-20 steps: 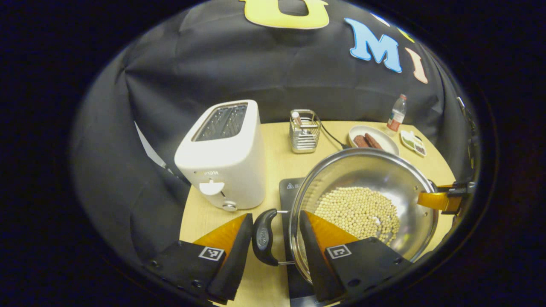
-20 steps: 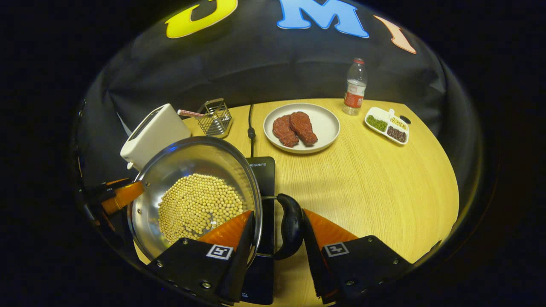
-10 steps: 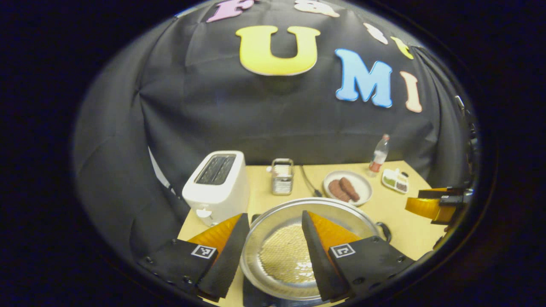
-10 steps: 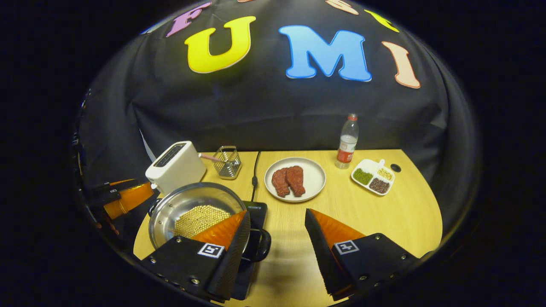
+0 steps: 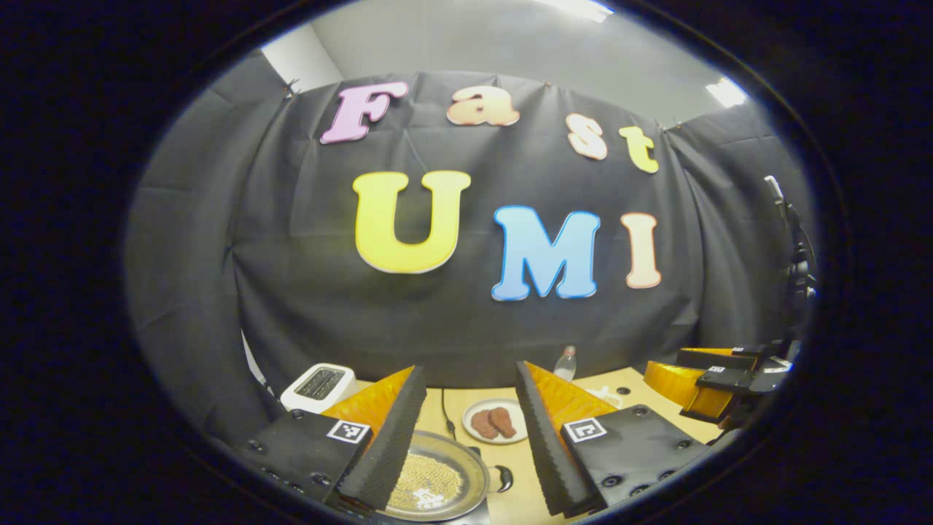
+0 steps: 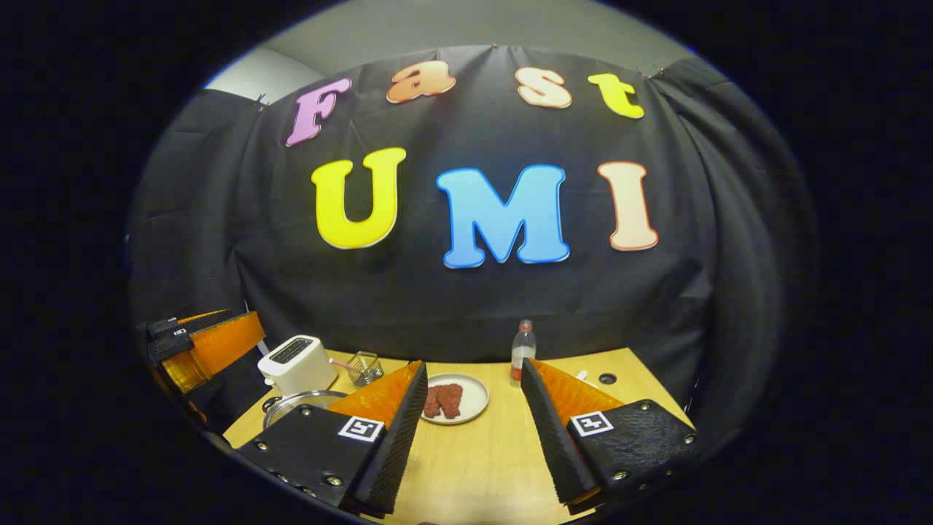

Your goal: First push the handle of the pot to place it horizontally, then grasp the pot with both hands and set it on the induction cooktop.

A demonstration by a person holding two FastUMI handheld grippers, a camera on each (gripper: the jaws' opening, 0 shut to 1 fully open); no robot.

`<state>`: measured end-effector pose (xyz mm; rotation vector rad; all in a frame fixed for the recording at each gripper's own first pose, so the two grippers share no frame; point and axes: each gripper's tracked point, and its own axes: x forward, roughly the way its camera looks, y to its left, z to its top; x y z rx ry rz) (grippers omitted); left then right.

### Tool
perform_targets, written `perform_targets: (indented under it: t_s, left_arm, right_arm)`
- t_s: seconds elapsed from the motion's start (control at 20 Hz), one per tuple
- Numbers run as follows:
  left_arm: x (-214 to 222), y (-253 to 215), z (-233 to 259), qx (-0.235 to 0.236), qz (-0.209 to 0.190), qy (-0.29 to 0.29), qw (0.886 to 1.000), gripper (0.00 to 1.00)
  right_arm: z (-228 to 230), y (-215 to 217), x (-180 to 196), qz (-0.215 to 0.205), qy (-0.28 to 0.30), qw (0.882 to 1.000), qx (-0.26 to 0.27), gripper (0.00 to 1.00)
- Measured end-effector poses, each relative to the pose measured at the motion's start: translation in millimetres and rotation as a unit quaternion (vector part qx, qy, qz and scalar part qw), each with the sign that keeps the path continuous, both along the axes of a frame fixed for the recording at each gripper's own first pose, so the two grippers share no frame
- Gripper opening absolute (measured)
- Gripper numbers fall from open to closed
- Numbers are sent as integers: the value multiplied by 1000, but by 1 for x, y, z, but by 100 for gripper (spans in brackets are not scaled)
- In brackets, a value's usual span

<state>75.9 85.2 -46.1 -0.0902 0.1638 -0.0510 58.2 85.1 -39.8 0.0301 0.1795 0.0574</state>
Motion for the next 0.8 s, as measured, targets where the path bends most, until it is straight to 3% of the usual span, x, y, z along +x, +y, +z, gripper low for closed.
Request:
perform_targets:
  t_s: [0.05,0.15,0.55,0.8]
  left_arm:
    - [-6,-12,12,2,-1,-13,1000,88]
    - [-20,-29,26,1,9,-32,999,100]
    - [-52,-59,36,14,31,-27,999,100]
    - [-63,-64,45,8,11,-38,999,99]
  right_arm:
    - [13,-11,-4,-1,-14,1000,-4,81]
    - [34,-37,-12,-10,-40,999,-19,99]
    - [43,-80,-37,-9,-51,999,2,100]
    - [48,-88,-50,-26,-59,998,3,99]
